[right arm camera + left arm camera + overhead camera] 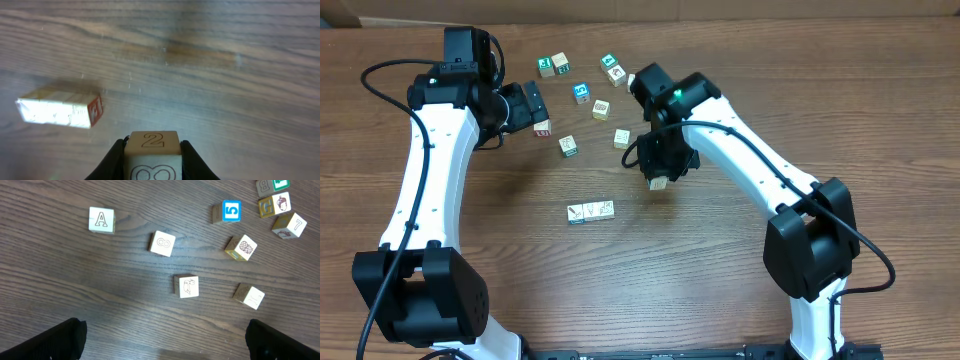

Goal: Form a horizontal line
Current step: 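Lift the number-2 block and carry it down toward the row, then lower the number-2 block onto the table right of the row, then open the right gripper and lift it off the number-2 block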

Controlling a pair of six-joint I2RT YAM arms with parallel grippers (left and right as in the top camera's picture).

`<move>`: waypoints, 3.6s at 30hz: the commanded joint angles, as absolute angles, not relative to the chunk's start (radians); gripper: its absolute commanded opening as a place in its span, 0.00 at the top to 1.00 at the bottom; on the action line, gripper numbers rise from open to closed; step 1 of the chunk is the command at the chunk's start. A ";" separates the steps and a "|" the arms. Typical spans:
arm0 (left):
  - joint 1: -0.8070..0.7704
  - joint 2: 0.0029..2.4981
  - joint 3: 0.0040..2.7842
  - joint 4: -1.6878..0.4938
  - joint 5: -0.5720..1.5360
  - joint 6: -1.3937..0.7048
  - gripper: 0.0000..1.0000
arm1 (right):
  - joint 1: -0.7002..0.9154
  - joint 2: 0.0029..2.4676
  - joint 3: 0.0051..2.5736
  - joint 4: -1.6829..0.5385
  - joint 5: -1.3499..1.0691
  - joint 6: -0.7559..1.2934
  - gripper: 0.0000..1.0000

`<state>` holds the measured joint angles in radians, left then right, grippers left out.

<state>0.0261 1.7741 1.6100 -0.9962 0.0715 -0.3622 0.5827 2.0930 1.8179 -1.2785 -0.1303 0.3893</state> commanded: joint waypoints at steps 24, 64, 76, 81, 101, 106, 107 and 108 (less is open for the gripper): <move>0.026 1.773 1.624 -0.995 0.071 -0.355 0.01 | 0.700 2.088 1.649 -1.048 0.036 0.503 0.96; 0.026 1.773 1.624 -0.994 0.072 -0.355 0.00 | 0.713 2.088 1.549 -0.939 -0.020 0.532 0.85; 0.026 1.773 1.624 -0.994 0.071 -0.355 0.00 | 0.713 2.088 1.549 -0.940 -0.020 0.532 0.74; 0.025 1.773 1.624 -0.995 0.072 -0.355 0.00 | 0.713 2.088 1.549 -0.940 -0.020 0.532 0.67; 0.026 1.773 1.624 -0.994 0.071 -0.355 0.00 | 0.712 2.088 1.549 -0.858 0.044 0.532 0.54; 0.026 1.773 1.624 -0.994 0.071 -0.355 0.00 | 0.710 2.088 1.549 -0.822 0.110 0.532 0.54; 0.026 1.773 1.624 -0.994 0.072 -0.355 0.00 | 0.710 2.088 1.549 -0.812 0.120 0.532 0.54; 0.026 1.773 1.624 -0.994 0.071 -0.355 0.01 | 0.709 2.088 1.549 -0.805 0.130 0.532 0.54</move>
<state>0.0261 1.7741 1.6100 -0.9962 0.0715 -0.3622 0.7082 2.0960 1.5517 -0.8211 0.0677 0.5270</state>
